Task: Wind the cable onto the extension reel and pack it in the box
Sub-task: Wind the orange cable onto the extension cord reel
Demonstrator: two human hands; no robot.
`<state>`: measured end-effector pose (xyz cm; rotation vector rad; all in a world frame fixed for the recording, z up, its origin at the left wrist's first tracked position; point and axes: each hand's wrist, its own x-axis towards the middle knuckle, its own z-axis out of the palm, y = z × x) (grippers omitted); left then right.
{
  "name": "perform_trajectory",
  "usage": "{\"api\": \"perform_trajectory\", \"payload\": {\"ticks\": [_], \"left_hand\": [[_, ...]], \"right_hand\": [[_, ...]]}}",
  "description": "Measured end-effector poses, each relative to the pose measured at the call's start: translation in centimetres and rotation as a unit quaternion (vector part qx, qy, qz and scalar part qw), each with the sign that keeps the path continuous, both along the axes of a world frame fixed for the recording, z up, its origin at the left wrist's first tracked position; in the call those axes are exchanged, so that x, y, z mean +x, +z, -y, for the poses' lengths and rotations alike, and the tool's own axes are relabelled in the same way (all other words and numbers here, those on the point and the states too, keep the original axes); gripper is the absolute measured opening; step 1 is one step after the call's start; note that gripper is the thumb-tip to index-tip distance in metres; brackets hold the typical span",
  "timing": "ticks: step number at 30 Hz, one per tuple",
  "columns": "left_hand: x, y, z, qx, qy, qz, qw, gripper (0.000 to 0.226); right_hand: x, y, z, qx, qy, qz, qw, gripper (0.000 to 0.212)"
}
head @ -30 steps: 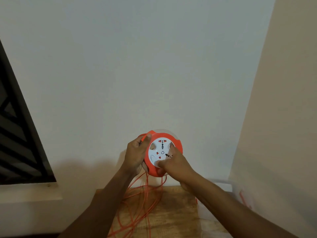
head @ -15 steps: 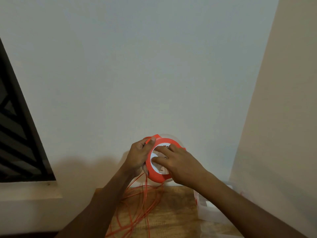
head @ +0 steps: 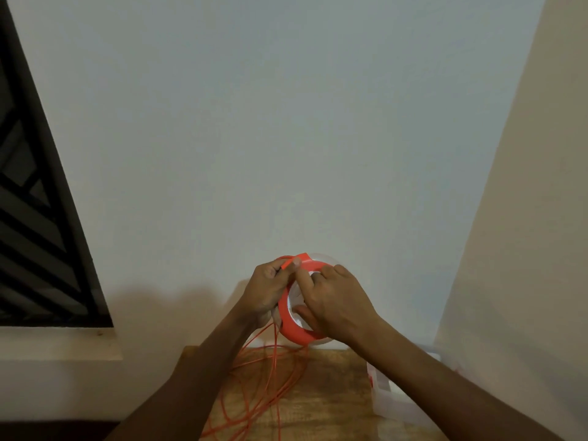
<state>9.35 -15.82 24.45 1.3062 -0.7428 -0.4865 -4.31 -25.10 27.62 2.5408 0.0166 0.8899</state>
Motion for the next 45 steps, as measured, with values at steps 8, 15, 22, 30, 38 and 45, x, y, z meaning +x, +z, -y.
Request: {"api": "perform_trajectory", "payload": {"ticks": [8,15,22,30,38,45], "left_hand": [[0.4,0.2,0.0,-0.011,0.041,-0.001,0.999,0.041],[0.5,0.4,0.2,-0.023,0.028,-0.016,0.999,0.034],[1.1,-0.7,-0.4,-0.007,0.006,-0.032,0.999,0.047],[0.7,0.7,0.0,0.007,-0.011,-0.009,1.000,0.034],[0.7,0.2,0.3,-0.008,-0.004,-0.014,1.000,0.048],[0.9,0.0,0.5,0.004,0.015,-0.005,1.000,0.043]], "right_hand": [[0.7,1.3,0.8,0.081,-0.057,0.066,0.993,0.040],[0.6,1.7,1.1,0.154,-0.100,0.060,0.981,0.033],[-0.6,1.4,-0.3,0.055,0.012,0.015,0.998,0.041],[-0.4,1.2,0.2,0.014,-0.018,-0.006,1.000,0.059],[0.1,1.1,1.2,0.061,-0.063,0.069,0.994,0.046],[0.1,0.4,0.5,0.099,-0.048,0.073,0.991,0.047]]}}
